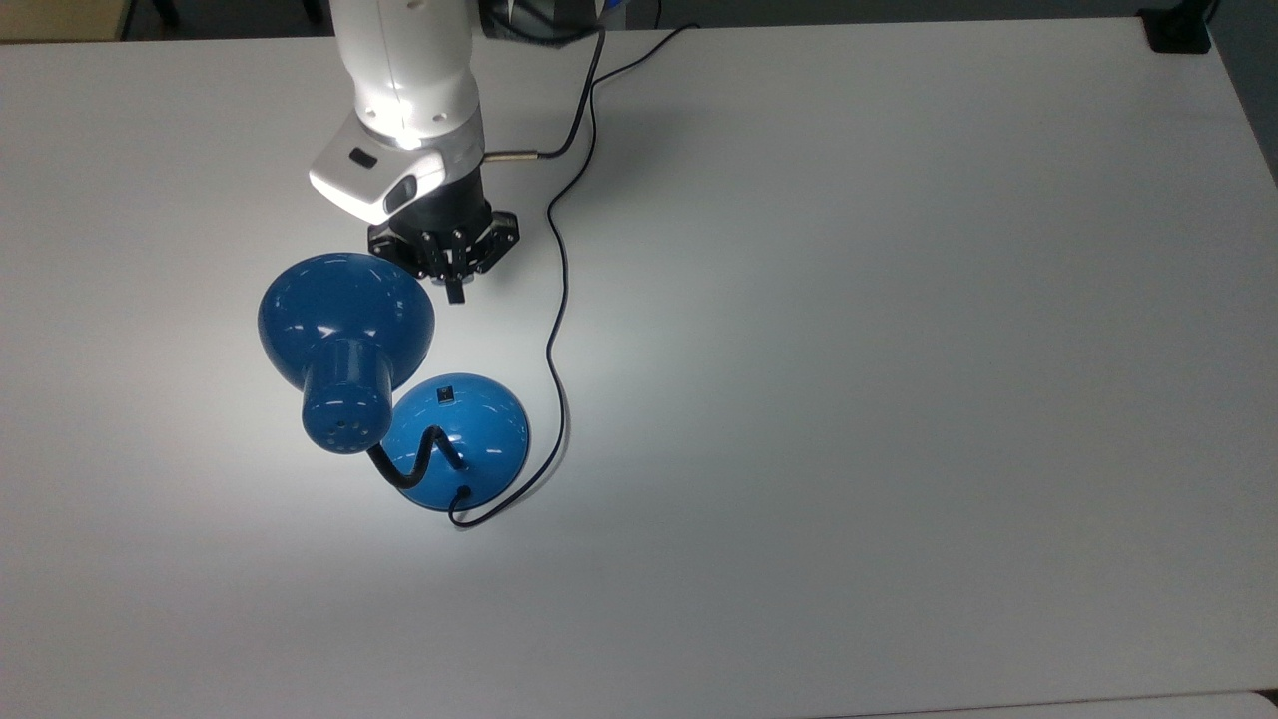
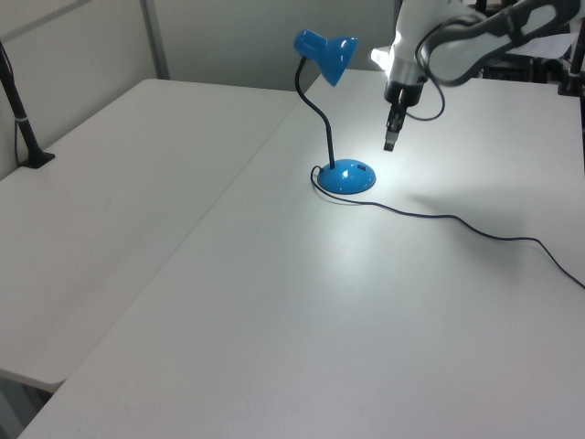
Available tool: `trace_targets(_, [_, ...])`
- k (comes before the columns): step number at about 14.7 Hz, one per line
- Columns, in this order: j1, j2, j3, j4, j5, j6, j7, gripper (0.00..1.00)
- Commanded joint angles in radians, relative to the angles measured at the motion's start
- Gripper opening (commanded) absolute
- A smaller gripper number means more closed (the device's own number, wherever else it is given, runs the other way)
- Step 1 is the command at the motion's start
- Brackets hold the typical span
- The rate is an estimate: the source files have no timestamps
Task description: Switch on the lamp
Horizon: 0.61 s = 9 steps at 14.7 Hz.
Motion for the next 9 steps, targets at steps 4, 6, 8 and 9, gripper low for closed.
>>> trace_targets(4, [0.062, -0.137, 0.009, 0.142, -0.010, -0.417, 0.082, 0.00])
trace_targets(6, [0.070, -0.140, 0.009, 0.210, -0.002, -0.499, 0.084, 0.07])
trace_targets(8, [0.070, -0.150, 0.009, 0.244, 0.001, -0.515, 0.085, 0.24])
trace_targets(9, [0.069, -0.152, 0.009, 0.256, 0.001, -0.522, 0.085, 0.40])
